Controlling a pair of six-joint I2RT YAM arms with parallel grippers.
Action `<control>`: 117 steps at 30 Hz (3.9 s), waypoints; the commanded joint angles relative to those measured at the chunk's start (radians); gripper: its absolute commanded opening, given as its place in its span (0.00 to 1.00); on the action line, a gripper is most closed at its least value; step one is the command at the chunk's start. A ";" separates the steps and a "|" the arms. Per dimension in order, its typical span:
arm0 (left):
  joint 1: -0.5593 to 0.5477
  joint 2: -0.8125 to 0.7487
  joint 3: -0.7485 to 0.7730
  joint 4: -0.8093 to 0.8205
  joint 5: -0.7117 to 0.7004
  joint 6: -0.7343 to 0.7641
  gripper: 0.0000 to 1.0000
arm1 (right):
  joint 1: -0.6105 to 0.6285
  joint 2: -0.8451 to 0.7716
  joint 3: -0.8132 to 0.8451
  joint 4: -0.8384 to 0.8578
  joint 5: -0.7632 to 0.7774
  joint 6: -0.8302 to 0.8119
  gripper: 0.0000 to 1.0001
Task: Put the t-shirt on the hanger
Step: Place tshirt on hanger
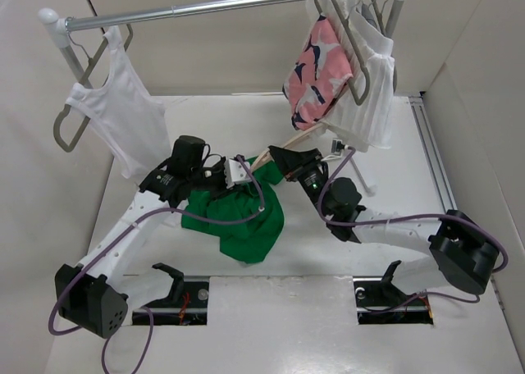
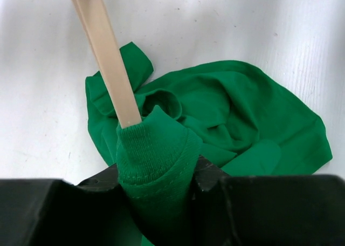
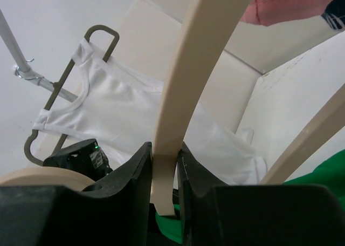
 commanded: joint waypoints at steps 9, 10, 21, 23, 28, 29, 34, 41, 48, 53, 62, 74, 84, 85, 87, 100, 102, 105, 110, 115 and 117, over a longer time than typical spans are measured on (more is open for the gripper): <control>-0.014 -0.038 0.043 0.367 -0.009 -0.223 0.25 | 0.032 0.015 -0.006 -0.230 -0.188 -0.031 0.00; -0.014 -0.038 0.043 0.382 0.002 -0.244 0.25 | 0.032 0.015 -0.006 -0.239 -0.188 -0.031 0.00; -0.014 0.005 0.106 0.413 0.161 -0.278 0.15 | 0.032 0.036 0.005 -0.240 -0.208 -0.051 0.00; -0.014 0.005 0.120 0.436 0.186 -0.310 0.19 | 0.032 0.037 0.005 -0.240 -0.208 -0.051 0.00; -0.014 0.005 0.154 0.471 0.204 -0.340 0.26 | 0.032 0.046 0.005 -0.240 -0.217 -0.051 0.00; -0.014 0.005 0.154 0.471 0.204 -0.349 0.26 | 0.032 0.046 0.005 -0.240 -0.217 -0.060 0.00; -0.014 0.014 0.154 0.444 0.213 -0.326 0.00 | 0.032 0.046 0.005 -0.240 -0.226 -0.060 0.00; 0.002 0.001 0.163 0.255 0.223 -0.235 0.00 | 0.023 0.034 -0.013 -0.249 -0.248 -0.192 0.47; 0.026 -0.067 0.079 0.237 0.241 -0.246 0.00 | -0.006 -0.098 -0.014 -0.342 -0.232 -0.680 0.91; 0.026 -0.067 0.068 0.198 0.250 -0.226 0.00 | 0.040 -0.143 0.116 -0.809 -0.217 -1.105 0.94; 0.026 -0.085 0.049 0.168 0.160 -0.237 0.00 | 0.111 -0.357 -0.082 -0.799 -0.333 -1.231 0.67; 0.026 -0.096 0.069 0.082 0.262 -0.151 0.00 | 0.072 -0.090 -0.217 -0.295 -0.306 -0.973 0.68; 0.026 -0.156 0.039 0.008 0.304 -0.103 0.00 | -0.115 0.359 -0.291 0.638 -0.585 -0.645 0.63; 0.026 -0.156 0.039 0.008 0.293 -0.103 0.00 | -0.115 0.371 -0.291 0.648 -0.599 -0.645 0.65; 0.026 -0.165 0.039 0.008 0.281 -0.103 0.00 | -0.115 0.371 -0.300 0.670 -0.608 -0.645 0.69; 0.026 -0.176 0.011 0.037 0.259 -0.114 0.00 | -0.115 -0.169 -0.217 -0.090 -0.531 -0.911 0.79; 0.026 -0.176 0.011 0.049 0.268 -0.114 0.00 | -0.115 -0.195 -0.164 -0.245 -0.474 -0.912 0.74; 0.026 -0.176 0.011 0.080 0.269 -0.137 0.00 | -0.115 -0.157 -0.109 -0.306 -0.498 -0.962 0.72; 0.026 -0.176 0.020 0.117 0.279 -0.201 0.00 | -0.097 -0.080 -0.072 -0.306 -0.544 -0.962 0.71; 0.026 -0.176 0.020 0.155 0.289 -0.261 0.00 | -0.087 -0.080 -0.107 -0.306 -0.486 -0.942 0.66; 0.026 -0.176 0.020 0.167 0.298 -0.261 0.00 | -0.087 -0.080 -0.107 -0.306 -0.486 -0.942 0.65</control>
